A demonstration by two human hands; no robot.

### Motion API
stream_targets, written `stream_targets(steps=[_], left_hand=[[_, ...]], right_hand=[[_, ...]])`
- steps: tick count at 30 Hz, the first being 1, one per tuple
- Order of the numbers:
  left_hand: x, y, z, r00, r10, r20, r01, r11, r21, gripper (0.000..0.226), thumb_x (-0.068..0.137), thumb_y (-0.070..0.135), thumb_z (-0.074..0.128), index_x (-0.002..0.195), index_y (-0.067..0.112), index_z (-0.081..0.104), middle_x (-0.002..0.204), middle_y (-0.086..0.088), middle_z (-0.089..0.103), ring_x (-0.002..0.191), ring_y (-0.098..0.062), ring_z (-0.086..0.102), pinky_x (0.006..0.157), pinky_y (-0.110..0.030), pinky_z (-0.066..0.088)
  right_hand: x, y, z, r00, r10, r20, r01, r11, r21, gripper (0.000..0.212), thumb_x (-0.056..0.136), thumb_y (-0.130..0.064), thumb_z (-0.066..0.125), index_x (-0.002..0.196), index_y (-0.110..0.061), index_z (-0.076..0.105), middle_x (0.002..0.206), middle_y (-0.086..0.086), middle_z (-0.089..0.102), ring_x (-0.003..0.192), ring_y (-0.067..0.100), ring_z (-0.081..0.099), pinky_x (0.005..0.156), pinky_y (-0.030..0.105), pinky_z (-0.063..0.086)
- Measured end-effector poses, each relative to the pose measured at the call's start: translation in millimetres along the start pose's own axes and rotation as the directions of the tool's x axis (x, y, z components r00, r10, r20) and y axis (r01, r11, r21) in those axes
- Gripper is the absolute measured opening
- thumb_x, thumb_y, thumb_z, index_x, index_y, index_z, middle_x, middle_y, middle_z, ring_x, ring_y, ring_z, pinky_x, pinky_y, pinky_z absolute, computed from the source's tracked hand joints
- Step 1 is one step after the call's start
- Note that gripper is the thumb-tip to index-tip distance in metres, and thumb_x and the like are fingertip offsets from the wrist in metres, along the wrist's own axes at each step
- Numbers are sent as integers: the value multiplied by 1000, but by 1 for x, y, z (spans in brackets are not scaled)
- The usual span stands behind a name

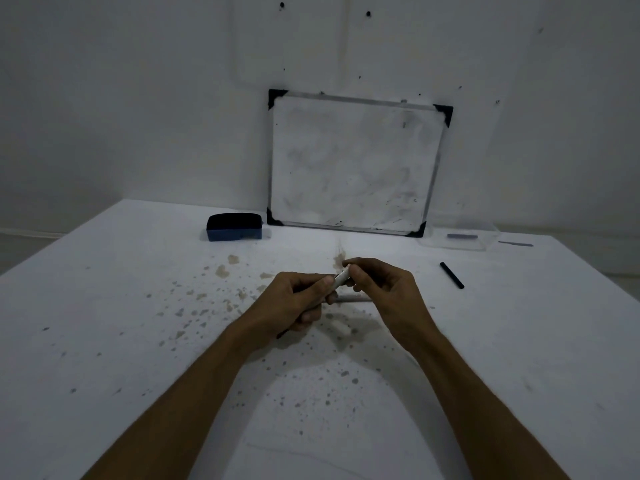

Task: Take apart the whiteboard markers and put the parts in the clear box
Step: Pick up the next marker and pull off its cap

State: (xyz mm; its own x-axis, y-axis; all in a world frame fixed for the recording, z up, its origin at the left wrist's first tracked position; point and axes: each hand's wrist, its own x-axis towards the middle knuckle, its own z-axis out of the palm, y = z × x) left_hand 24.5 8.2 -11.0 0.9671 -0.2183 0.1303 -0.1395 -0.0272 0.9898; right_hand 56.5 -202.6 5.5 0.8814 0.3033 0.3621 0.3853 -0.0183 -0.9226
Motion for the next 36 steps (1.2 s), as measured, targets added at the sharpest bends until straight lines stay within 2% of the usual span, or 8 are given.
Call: stream_targets(steps=[5,11,18,21,25,28,31,36], left_hand=[[0,3,9,1000,-9,10,11,989,-145,33,99,34,60,110,8,75,74,3,67,45,-6,42,38,-18,33],[7,5,15,995,-95,-24,93,992,-84,38,101,38,60,95,4,75,58,6,59,46,-7,43,40,-20,34],[37,34,22,958,-145,-246,82,965,-250,35,106,34,53,117,7,71,96,-7,82,95,-23,79,76,-28,63],[57,48,27,968,-95,-230,63,988,-143,35,107,34,51,121,5,67,104,-5,82,100,-18,78,87,-28,60],[79,47,41,970,-76,-232,68,997,-42,34,109,33,49,122,6,66,108,-2,81,110,-17,74,106,-39,53],[88,39,45,976,-83,-203,83,996,-8,35,109,37,47,120,11,66,109,5,81,112,-11,72,109,-39,50],[97,30,43,986,-81,-143,93,993,78,40,108,44,43,122,14,66,112,7,80,116,-10,70,108,-37,49],[114,3,27,980,-14,-199,138,768,626,46,105,50,46,135,19,62,137,0,67,126,-20,60,103,-34,46]], right_hand=[[0,3,0,1000,11,0,-11,999,53,21,95,-32,69,111,-22,79,97,-5,81,88,5,74,81,13,53],[3,6,-6,997,72,1,-72,997,32,25,99,-32,66,118,-21,77,99,-3,81,89,10,76,78,18,57],[10,-4,-2,976,65,-209,-93,988,-126,38,88,-53,72,119,-32,66,94,-6,75,84,6,73,73,22,59],[9,-2,0,969,144,-201,-172,976,-133,47,81,-60,75,118,-34,61,95,-9,75,87,4,73,75,23,59],[10,4,-3,951,113,-287,-175,964,-200,27,89,-50,73,109,-33,66,94,-13,74,86,0,72,76,25,59],[12,11,-12,942,101,-319,-191,945,-265,28,93,-45,70,111,-24,73,95,-16,74,86,3,72,81,31,62],[14,18,-21,945,123,-303,-229,910,-345,33,94,-46,69,115,-22,74,92,-17,72,82,0,70,73,20,59],[25,36,-46,863,121,-490,-405,744,-531,27,93,-43,69,107,-21,76,91,-8,75,79,9,71,71,27,56]])
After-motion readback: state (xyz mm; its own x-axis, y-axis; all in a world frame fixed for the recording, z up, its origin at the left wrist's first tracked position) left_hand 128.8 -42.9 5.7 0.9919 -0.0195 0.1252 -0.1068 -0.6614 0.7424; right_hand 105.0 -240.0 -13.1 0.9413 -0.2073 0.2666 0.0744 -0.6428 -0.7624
